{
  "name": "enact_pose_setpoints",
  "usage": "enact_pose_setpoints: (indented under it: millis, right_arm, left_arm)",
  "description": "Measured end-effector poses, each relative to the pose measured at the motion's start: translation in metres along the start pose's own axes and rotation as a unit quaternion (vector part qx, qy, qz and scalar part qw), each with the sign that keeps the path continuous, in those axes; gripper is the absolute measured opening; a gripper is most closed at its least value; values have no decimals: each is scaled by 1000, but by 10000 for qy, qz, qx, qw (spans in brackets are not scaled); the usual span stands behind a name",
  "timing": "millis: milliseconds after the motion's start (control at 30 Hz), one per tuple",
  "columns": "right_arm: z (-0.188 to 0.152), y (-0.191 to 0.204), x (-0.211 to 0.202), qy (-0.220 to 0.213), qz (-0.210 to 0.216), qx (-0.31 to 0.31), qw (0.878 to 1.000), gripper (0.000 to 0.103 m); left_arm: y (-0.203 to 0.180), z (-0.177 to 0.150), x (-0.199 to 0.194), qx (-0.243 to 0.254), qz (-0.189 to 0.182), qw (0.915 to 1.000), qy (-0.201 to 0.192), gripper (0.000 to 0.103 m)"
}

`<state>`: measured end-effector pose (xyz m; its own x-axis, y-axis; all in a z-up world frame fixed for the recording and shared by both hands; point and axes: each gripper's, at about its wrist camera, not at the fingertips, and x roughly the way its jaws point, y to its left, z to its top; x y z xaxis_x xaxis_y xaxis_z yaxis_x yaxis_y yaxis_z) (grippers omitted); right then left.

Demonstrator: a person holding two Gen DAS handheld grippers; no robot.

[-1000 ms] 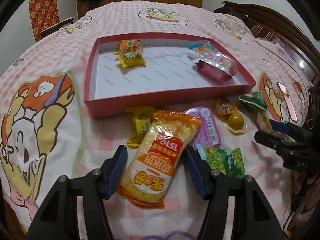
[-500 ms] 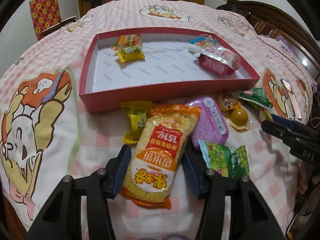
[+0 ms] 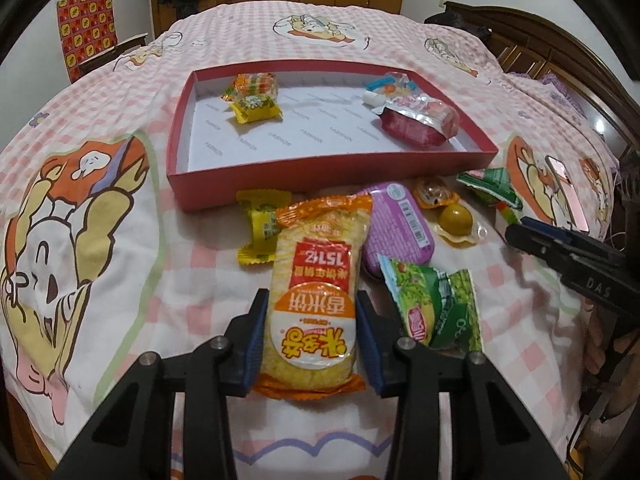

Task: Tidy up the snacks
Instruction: 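Grasp the orange-yellow rice cracker bag with the left tool while the right tool grasps the clear gummy pack, then carry the cracker bag and gummy pack into the box and open both tools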

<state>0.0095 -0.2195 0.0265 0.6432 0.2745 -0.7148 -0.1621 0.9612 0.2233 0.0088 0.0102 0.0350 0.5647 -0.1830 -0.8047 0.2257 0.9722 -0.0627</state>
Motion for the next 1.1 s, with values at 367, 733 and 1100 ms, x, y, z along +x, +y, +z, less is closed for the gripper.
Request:
enact_pose_setpoints:
  millis: [367,733,1100]
  right_arm:
    - [1,0,17,154,-191,-100,9996,62]
    - [1,3,9,24,-63,-90,9999,40]
    - [-9,27,-13,299,492,-361,9977,40]
  left_arm:
    - [4,3,-15,-171,-153,9997,-73,43]
    - [4,5,-26,-177,-174,9995,-207,43]
    - [8,9,-29,-175,-148,9994,-267,43]
